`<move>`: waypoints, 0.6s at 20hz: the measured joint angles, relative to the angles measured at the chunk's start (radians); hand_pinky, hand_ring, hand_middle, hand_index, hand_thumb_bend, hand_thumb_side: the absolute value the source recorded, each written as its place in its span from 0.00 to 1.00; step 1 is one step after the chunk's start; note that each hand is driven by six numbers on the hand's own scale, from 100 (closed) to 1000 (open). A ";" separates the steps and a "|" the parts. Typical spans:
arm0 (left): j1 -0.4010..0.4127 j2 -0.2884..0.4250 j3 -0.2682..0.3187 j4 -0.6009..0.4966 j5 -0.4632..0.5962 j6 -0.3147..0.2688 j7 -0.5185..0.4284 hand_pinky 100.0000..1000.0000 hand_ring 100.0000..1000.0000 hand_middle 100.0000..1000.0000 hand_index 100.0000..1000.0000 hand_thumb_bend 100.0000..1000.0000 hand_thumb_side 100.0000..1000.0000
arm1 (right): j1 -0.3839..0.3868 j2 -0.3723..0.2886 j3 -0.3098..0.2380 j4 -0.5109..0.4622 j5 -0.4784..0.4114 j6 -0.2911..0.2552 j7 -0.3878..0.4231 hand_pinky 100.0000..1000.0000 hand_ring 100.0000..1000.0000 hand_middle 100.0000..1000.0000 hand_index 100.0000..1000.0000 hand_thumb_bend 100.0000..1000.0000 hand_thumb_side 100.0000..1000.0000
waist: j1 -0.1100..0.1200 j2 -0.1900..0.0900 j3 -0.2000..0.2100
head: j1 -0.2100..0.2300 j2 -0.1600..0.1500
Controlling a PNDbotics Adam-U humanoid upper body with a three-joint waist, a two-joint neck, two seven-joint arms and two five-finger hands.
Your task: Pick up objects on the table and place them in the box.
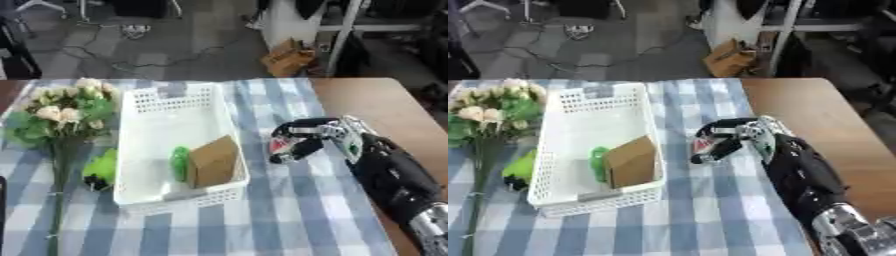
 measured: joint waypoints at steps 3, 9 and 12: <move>-0.001 -0.003 0.000 0.000 0.000 0.000 0.000 0.74 0.99 0.93 0.96 0.00 0.79 | 0.001 0.000 0.001 -0.001 0.047 -0.016 -0.021 0.79 0.91 0.89 0.92 0.39 0.52 | 0.003 0.000 0.001 | -0.001 -0.005; -0.002 -0.003 0.000 0.000 0.000 0.000 0.000 0.74 0.99 0.93 0.95 0.00 0.79 | 0.006 0.000 0.007 -0.008 0.222 -0.031 -0.144 0.46 0.61 0.73 0.74 0.29 0.30 | 0.003 0.001 0.002 | 0.001 -0.017; -0.003 -0.003 0.000 0.000 0.000 0.000 0.000 0.74 0.99 0.92 0.95 0.00 0.79 | 0.011 0.000 0.008 -0.006 0.307 -0.040 -0.228 0.40 0.56 0.71 0.70 0.25 0.26 | 0.003 0.001 0.002 | 0.010 -0.019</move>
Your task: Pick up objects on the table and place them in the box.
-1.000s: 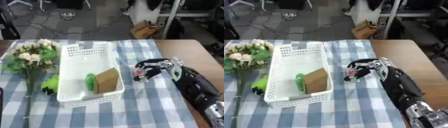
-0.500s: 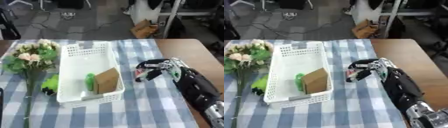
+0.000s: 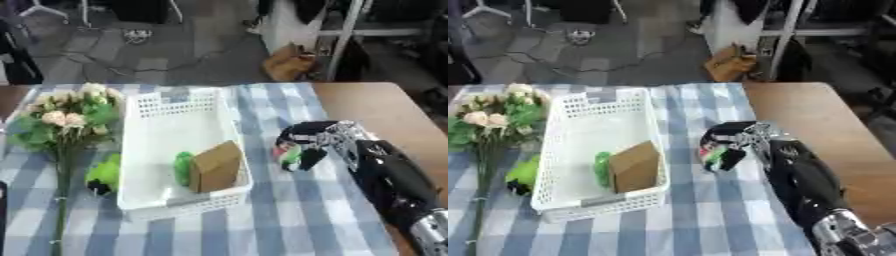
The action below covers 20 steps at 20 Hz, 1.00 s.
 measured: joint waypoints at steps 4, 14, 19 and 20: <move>0.000 0.000 0.000 0.000 0.000 0.000 0.001 0.74 0.99 0.92 0.95 0.00 0.79 | 0.008 -0.001 0.005 0.007 0.092 -0.026 -0.104 0.28 0.44 0.55 0.61 0.17 0.21 | 0.000 0.000 0.000 | 0.013 -0.007; 0.000 0.000 0.000 0.000 0.000 0.001 0.004 0.74 0.98 0.92 0.94 0.00 0.78 | 0.023 -0.002 -0.005 0.058 0.156 -0.058 -0.388 0.00 0.00 0.03 0.34 0.00 0.75 | 0.000 0.001 -0.002 | 0.021 -0.008; 0.000 0.000 0.000 0.000 0.000 0.001 0.004 0.74 0.98 0.91 0.94 0.00 0.78 | 0.002 -0.002 -0.014 0.069 0.091 -0.032 -0.451 0.00 0.00 0.00 0.30 0.00 0.87 | 0.000 0.005 -0.002 | 0.019 -0.007; 0.000 0.000 0.000 0.000 0.000 0.001 0.004 0.74 0.98 0.91 0.94 0.00 0.78 | -0.003 -0.002 -0.014 0.069 0.080 -0.027 -0.455 0.00 0.00 0.00 0.29 0.00 0.87 | 0.000 0.005 -0.002 | 0.018 -0.007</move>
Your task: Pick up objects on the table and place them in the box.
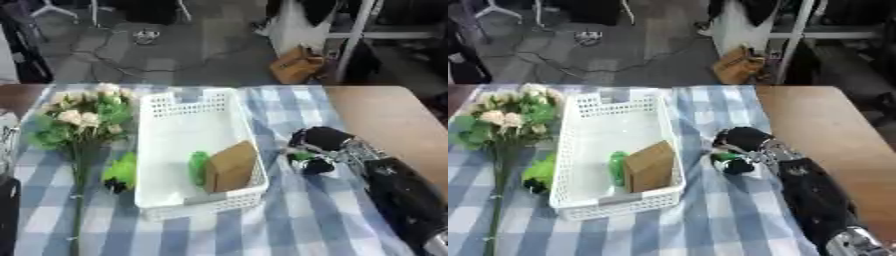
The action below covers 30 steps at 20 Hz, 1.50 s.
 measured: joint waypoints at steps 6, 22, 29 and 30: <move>0.000 0.000 0.000 0.000 0.000 0.001 -0.002 0.73 0.98 0.91 0.94 0.00 0.77 | -0.017 0.000 -0.009 -0.001 -0.092 0.006 -0.033 0.00 0.00 0.00 0.20 0.00 0.97 | 0.000 0.000 0.000 | -0.003 0.000; 0.008 0.000 0.000 0.000 -0.006 0.004 0.000 0.73 0.98 0.91 0.94 0.00 0.77 | -0.096 -0.025 0.003 -0.011 -0.283 -0.034 0.013 0.00 0.00 0.00 0.12 0.00 0.98 | 0.001 -0.001 -0.014 | -0.006 0.000; 0.020 0.001 0.000 0.000 -0.008 0.007 0.000 0.73 0.98 0.91 0.94 0.00 0.76 | -0.196 -0.025 0.007 -0.054 -0.388 -0.063 0.107 0.00 0.00 0.00 0.11 0.00 0.96 | 0.000 -0.004 -0.018 | -0.021 0.000; 0.020 0.001 0.000 0.000 -0.008 0.007 0.000 0.73 0.98 0.91 0.94 0.00 0.76 | -0.212 -0.023 0.007 -0.057 -0.401 -0.068 0.121 0.00 0.00 0.00 0.11 0.00 0.96 | 0.000 -0.006 -0.017 | -0.023 -0.001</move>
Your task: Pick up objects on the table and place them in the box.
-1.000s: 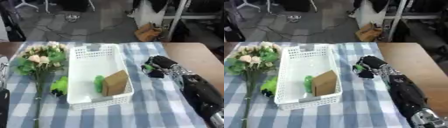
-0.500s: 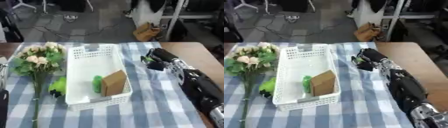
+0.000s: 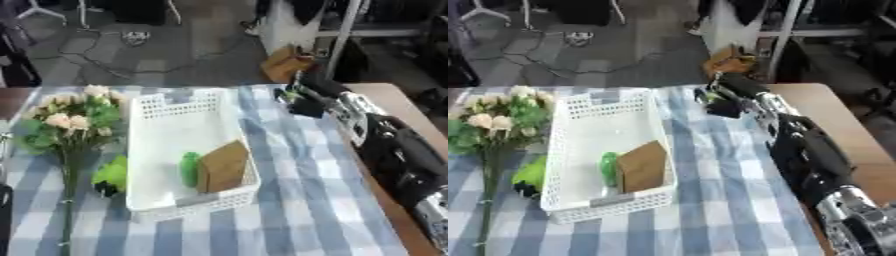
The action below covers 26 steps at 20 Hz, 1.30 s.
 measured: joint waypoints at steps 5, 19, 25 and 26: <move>-0.001 0.000 0.000 0.000 0.000 0.000 0.000 0.73 0.98 0.91 0.94 0.00 0.76 | -0.045 0.033 0.007 -0.020 -0.071 -0.015 0.059 0.00 0.00 0.00 0.11 0.00 0.97 | 0.000 -0.002 0.013 | -0.012 -0.011; -0.029 -0.029 -0.010 0.000 0.010 -0.006 -0.006 0.73 0.98 0.91 0.94 0.00 0.76 | -0.073 0.168 0.081 -0.101 -0.221 -0.040 0.143 0.00 0.00 0.00 0.12 0.00 0.98 | 0.000 -0.002 0.061 | -0.044 -0.036; -0.041 -0.045 -0.012 0.000 0.016 -0.011 -0.009 0.73 0.98 0.91 0.94 0.00 0.76 | -0.034 0.230 0.083 -0.112 -0.168 -0.028 0.085 0.00 0.00 0.00 0.13 0.00 0.99 | 0.000 -0.001 0.076 | -0.068 -0.052; -0.043 -0.045 -0.012 0.000 0.017 -0.011 -0.009 0.73 0.98 0.91 0.94 0.00 0.75 | -0.029 0.236 0.085 -0.114 -0.155 -0.023 0.072 0.00 0.00 0.00 0.13 0.00 1.00 | 0.000 -0.001 0.078 | -0.073 -0.053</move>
